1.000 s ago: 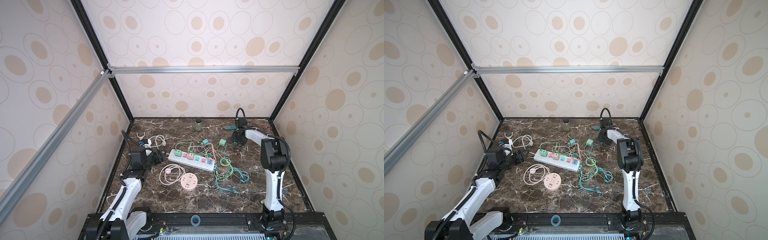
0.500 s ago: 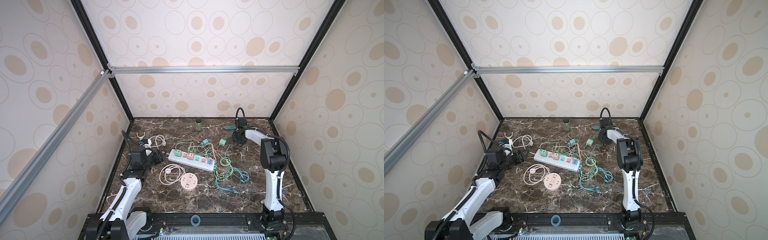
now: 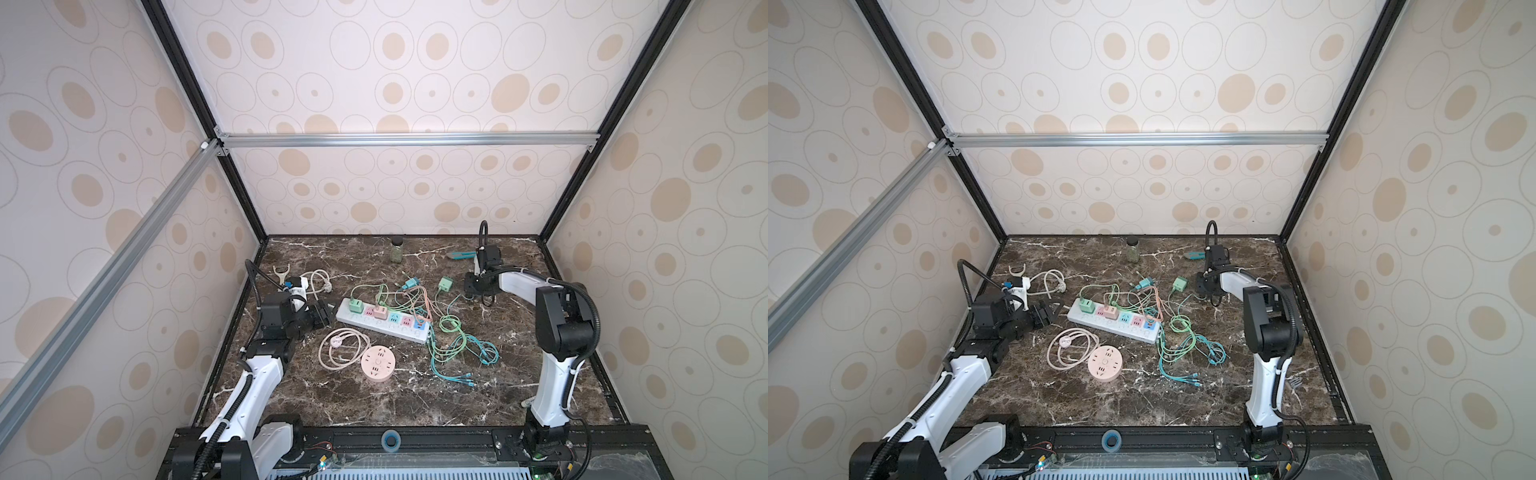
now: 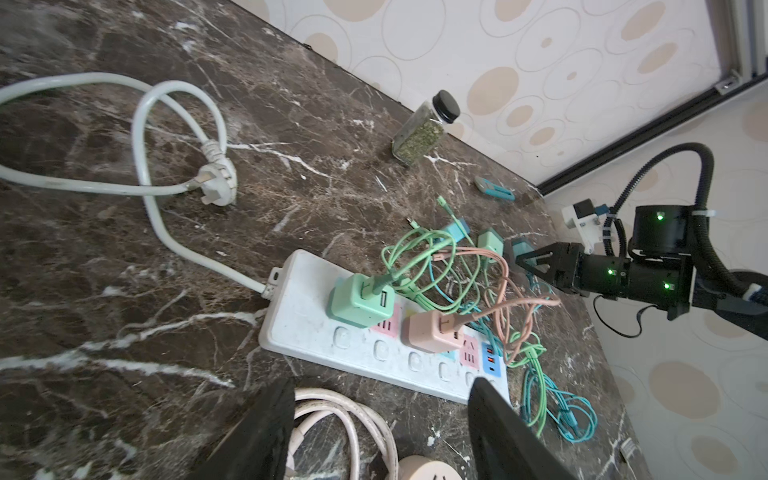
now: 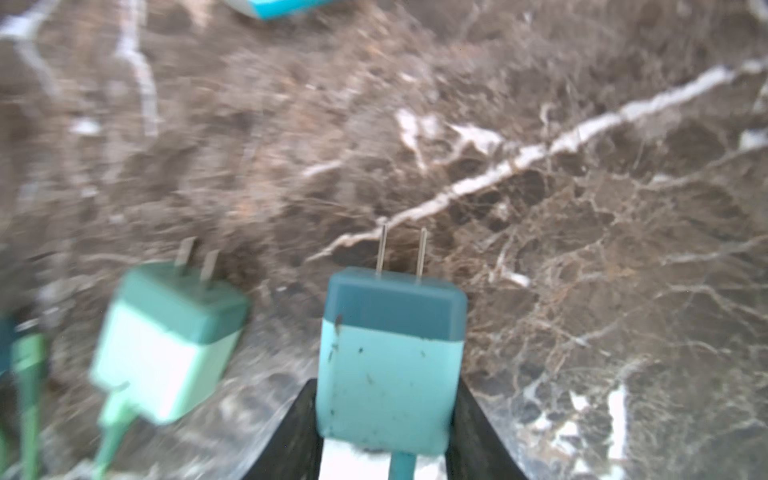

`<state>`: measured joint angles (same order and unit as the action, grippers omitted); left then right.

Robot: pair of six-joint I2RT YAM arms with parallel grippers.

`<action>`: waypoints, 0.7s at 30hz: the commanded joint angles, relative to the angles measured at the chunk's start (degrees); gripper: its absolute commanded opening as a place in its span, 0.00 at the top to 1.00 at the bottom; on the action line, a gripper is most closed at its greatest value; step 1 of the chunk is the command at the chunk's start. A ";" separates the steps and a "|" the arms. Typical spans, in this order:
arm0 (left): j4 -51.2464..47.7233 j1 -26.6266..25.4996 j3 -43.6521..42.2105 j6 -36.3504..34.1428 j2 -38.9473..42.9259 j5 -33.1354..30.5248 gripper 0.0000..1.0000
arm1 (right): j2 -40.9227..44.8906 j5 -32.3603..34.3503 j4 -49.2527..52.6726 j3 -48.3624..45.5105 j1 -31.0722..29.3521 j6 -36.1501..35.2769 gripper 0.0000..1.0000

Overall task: Insert the plug
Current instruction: 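Carry the teal charger toward the left gripper while the left gripper reaches in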

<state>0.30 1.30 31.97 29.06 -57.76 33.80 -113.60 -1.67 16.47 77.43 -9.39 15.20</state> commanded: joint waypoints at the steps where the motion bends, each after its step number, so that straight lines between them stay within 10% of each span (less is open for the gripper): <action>1: -0.62 0.21 3.73 -2.35 -0.03 7.68 0.32 | 5.81 -6.07 -4.12 -1.23 -1.30 -5.69 0.66; 21: -2.66 -16.95 18.62 0.72 -6.75 12.24 0.28 | 31.39 -21.78 -9.75 -11.97 -11.95 -25.38 0.64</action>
<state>-2.66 -13.39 47.35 28.53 -62.94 45.93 -85.30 -19.94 7.49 66.65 -19.92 -5.65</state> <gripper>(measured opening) 0.722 0.423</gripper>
